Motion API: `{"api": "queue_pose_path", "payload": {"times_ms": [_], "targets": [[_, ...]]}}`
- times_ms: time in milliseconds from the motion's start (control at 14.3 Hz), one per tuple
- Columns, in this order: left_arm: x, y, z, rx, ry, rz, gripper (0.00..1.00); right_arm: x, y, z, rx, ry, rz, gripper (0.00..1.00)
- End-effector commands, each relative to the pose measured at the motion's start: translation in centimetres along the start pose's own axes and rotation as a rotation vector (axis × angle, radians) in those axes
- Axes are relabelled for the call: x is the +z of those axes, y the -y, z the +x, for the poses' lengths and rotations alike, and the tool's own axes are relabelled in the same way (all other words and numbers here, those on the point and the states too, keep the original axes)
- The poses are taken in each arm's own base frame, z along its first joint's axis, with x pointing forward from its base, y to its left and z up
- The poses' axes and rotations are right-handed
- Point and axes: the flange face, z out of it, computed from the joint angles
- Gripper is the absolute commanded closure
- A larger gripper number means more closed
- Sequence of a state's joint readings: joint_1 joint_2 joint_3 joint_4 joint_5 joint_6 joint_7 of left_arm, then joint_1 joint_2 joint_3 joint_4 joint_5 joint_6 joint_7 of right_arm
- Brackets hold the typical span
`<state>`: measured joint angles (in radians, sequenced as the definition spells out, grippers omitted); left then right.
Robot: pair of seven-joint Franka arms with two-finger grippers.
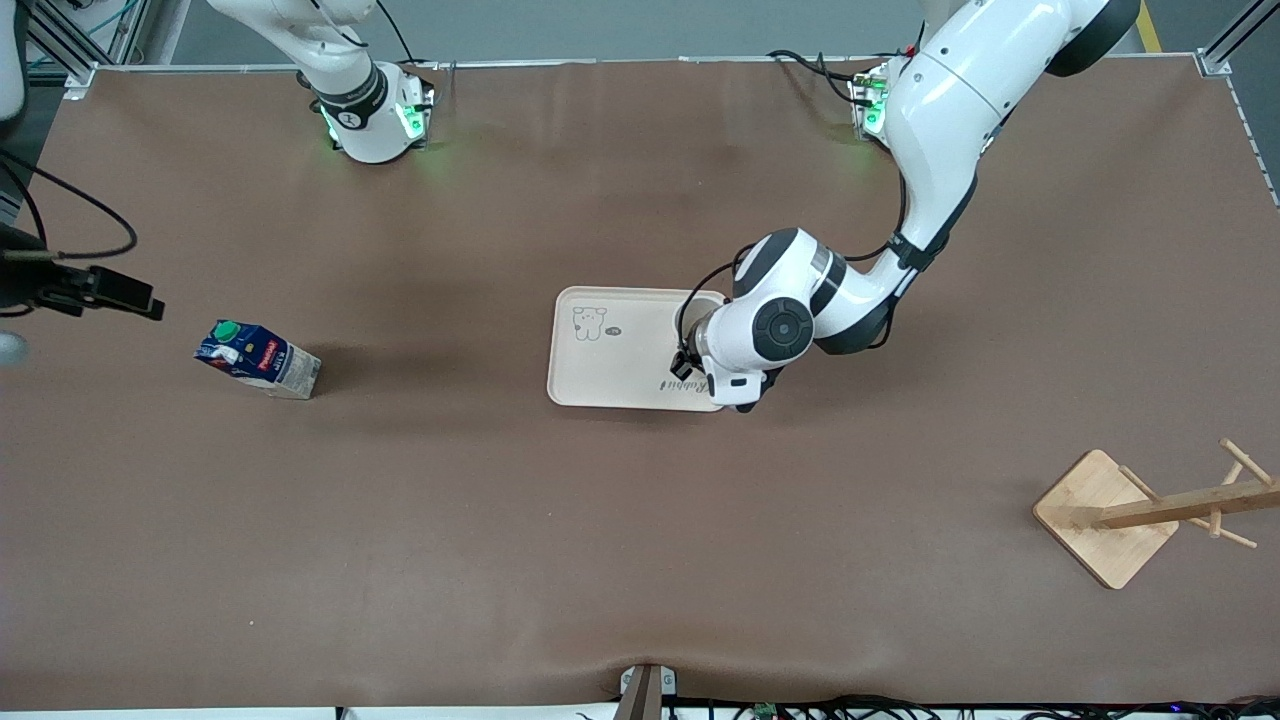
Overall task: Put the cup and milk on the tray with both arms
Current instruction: 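Set the mug on the tray while the right gripper reaches the milk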
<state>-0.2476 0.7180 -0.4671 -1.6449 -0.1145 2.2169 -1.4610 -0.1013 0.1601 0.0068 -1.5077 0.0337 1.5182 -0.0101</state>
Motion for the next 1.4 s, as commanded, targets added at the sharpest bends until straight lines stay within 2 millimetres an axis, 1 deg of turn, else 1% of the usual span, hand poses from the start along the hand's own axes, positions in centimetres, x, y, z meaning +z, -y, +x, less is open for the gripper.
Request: {"api": "queue_pose_path", "payload": {"times_ms": [0, 70, 140, 210, 279, 349, 419, 489, 559, 629, 699, 769, 908, 978, 1048, 1118, 1258, 1328], "targets": [[0.1, -0.8, 0.1, -0.01, -0.012, -0.018, 0.49, 2.6, -1.9, 1.5, 0.04, 0.061, 0.052, 0.0], [-0.2, -0.8, 0.1, -0.008, -0.014, -0.023, 0.06, 3.7, -2.2, 1.9, 0.049, 0.087, 0.046, 0.0], [-1.2, -1.1, 0.2, -0.004, -0.021, -0.04, 0.0, 5.4, -2.6, 2.7, 0.055, 0.118, 0.037, 0.0], [-2.8, -1.8, 0.4, -0.001, -0.038, -0.064, 0.0, 7.1, -3.7, 3.3, 0.072, 0.15, 0.05, 0.0], [-4.2, -2.0, 0.5, 0.006, -0.054, -0.078, 0.0, 7.7, -5.1, 3.5, 0.089, 0.161, 0.066, 0.0], [-5.6, -2.1, 0.5, 0.012, -0.07, -0.086, 0.0, 8.0, -5.3, 3.3, 0.09, 0.179, 0.068, 0.0], [-7.4, -2.2, 0.7, 0.023, -0.096, -0.094, 0.0, 9.3, -5.9, 3.8, 0.098, 0.198, 0.071, 0.0], [-9.7, -2.1, 1.5, 0.032, -0.139, -0.094, 0.0, 10.7, -6.2, 4.1, 0.105, 0.222, 0.078, 0.0], [-12.2, -2.0, 2.7, 0.033, -0.185, -0.092, 0.0, 11.8, -6.5, 3.9, 0.121, 0.239, 0.103, 0.0], [-14.3, -1.8, 3.1, 0.04, -0.217, -0.082, 0.0, 12.5, -6.8, 4.0, 0.126, 0.227, 0.114, 0.0], [-16.9, -1.6, 3.7, 0.032, -0.24, -0.091, 0.0, 13.9, -7.2, 3.7, 0.133, 0.227, 0.117, 0.0], [-19.1, -1.2, 4.7, 0.014, -0.255, -0.097, 0.0, 14.6, -6.9, 3.2, 0.136, 0.19, 0.112, 0.0], [-23.5, 0.1, 6.5, 0.037, -0.292, -0.116, 0.0, 17.2, -7.4, 2.1, 0.16, 0.063, 0.099, 0.0], [-25.4, 0.8, 7.3, 0.075, -0.319, -0.127, 0.0, 18.1, -7.6, 1.3, 0.168, 0.04, 0.095, 0.0], [-27.5, 1.8, 8.4, 0.101, -0.344, -0.136, 0.0, 18.8, -7.4, 0.3, 0.17, 0.063, 0.096, 0.0], [-28.9, 2.9, 9.9, 0.121, -0.36, -0.114, 0.0, 19.0, -6.9, -0.2, 0.163, 0.072, 0.095, 0.0], [-32.2, 5.3, 11.5, 0.223, -0.449, -0.05, 0.0, 19.1, -6.8, -0.4, 0.159, 0.078, 0.096, 0.0], [-33.2, 6.1, 12.6, 0.274, -0.486, -0.019, 0.0, 19.3, -7.0, -0.5, 0.16, 0.083, 0.097, 0.0]]}}
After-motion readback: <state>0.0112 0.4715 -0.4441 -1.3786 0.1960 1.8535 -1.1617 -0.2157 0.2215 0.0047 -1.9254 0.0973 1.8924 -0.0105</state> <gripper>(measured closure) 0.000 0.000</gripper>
